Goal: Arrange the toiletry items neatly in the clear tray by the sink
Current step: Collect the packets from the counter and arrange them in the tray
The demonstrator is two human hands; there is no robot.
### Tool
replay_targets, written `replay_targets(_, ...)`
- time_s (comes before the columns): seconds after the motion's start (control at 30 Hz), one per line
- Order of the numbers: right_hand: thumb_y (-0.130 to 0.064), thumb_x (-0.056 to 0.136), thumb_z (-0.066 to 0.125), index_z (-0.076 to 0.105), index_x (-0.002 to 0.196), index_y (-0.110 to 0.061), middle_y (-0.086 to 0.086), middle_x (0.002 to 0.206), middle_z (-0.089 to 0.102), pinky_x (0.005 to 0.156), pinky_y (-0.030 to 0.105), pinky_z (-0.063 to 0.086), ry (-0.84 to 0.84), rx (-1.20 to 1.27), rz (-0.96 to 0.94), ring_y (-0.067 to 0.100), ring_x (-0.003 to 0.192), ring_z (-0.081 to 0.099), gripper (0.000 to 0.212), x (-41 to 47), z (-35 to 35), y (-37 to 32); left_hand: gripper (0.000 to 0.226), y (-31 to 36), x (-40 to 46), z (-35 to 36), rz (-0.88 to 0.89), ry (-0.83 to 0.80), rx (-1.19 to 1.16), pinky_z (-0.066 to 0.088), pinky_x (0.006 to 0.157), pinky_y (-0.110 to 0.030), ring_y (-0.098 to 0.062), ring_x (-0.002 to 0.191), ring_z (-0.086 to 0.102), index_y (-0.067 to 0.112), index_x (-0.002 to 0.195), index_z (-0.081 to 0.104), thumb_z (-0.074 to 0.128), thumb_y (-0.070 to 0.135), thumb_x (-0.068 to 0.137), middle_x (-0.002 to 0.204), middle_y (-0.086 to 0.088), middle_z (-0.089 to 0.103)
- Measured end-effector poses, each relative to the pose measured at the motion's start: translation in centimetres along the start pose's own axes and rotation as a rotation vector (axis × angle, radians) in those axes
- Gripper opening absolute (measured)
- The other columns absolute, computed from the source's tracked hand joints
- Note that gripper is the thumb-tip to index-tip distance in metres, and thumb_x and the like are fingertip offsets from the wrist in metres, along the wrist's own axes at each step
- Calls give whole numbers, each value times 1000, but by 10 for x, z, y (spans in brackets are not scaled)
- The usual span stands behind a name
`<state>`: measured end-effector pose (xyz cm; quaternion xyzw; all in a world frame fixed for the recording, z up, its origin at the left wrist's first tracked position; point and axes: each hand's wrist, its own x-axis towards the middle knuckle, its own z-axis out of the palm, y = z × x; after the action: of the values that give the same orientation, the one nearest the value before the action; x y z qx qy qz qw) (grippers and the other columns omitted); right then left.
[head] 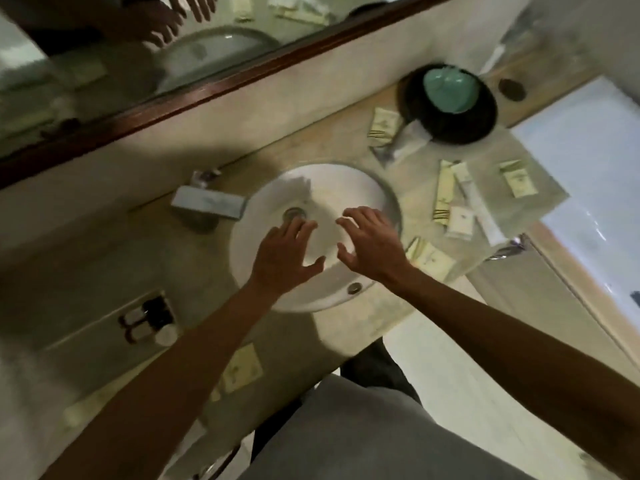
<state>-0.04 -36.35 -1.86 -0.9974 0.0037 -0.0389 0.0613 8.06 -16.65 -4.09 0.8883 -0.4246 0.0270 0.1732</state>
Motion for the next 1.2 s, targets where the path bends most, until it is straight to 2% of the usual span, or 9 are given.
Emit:
replay_targets(0.17, -34, 84, 64, 62, 123, -10, 12, 122, 62, 95, 46, 44, -40, -6, 175, 33, 111, 56, 45, -30, -8, 134, 63, 83, 104, 47, 39, -99, -62, 47, 77, -40, -28, 96, 56, 11, 125, 53, 65, 50, 76, 113, -8, 59)
replay_targets(0.37, 3, 69, 75, 64, 124, -11, 13, 125, 62, 88, 47, 51, -204, 6, 184, 35, 113, 56, 58, -20, 0, 276, 59, 128, 208, 101, 51, -167, -16, 47, 78, -40, -28, 100, 56, 12, 127, 49, 61, 44, 79, 117, -9, 57)
replay_targets(0.53, -21, 69, 85, 51, 140, -16, 13, 144, 50, 99, 49, 44, -476, -41, -98, 36, 128, 47, 79, 12, 20, 341, 54, 115, 271, 127, -100, -149, 141, 46, 87, -41, -27, 113, 50, 14, 139, 39, 50, 34, 89, 133, -10, 49)
replay_targets(0.63, -38, 80, 78, 52, 138, -18, 11, 141, 53, 99, 48, 45, -422, -53, -227, 34, 126, 50, 66, 32, 35, 350, 61, 104, 292, 140, -70, -203, 195, 44, 95, -43, -27, 122, 47, 12, 147, 31, 49, 32, 92, 144, -10, 43)
replay_targets(0.73, -30, 81, 76, 62, 127, -18, 10, 128, 60, 96, 49, 46, -338, -60, -268, 33, 118, 55, 49, 49, 38, 346, 72, 91, 293, 158, -61, -341, 245, 38, 104, -46, -29, 132, 40, 9, 152, 18, 48, 39, 93, 152, -12, 34)
replay_targets(0.83, -35, 77, 79, 64, 119, -16, 10, 120, 61, 90, 47, 48, -339, -30, -254, 32, 109, 55, 48, 60, 39, 340, 73, 89, 290, 168, -127, -328, 203, 36, 107, -47, -31, 134, 39, 11, 151, 19, 49, 42, 93, 150, -15, 37)
replay_targets(0.97, -38, 81, 74, 61, 122, -16, 8, 122, 59, 93, 43, 42, -373, 5, -282, 28, 107, 54, 48, 70, 45, 337, 59, 99, 305, 168, -215, -217, 119, 45, 93, -41, -31, 112, 53, 9, 137, 41, 60, 35, 89, 125, -14, 55)
replay_targets(1.1, -28, 87, 69, 59, 122, -16, 6, 118, 62, 94, 40, 40, -416, 100, -306, 27, 105, 58, 38, 74, 45, 332, 56, 107, 323, 170, -279, -353, 183, 47, 88, -38, -30, 109, 52, 7, 130, 42, 67, 25, 84, 126, -16, 49)
replay_targets(1.2, -21, 90, 66, 58, 123, -20, 3, 117, 63, 95, 39, 39, -431, 106, -302, 24, 104, 60, 34, 68, 48, 319, 46, 106, 317, 167, -274, -314, 191, 47, 83, -39, -31, 102, 55, 6, 121, 46, 67, 19, 82, 119, -17, 54)
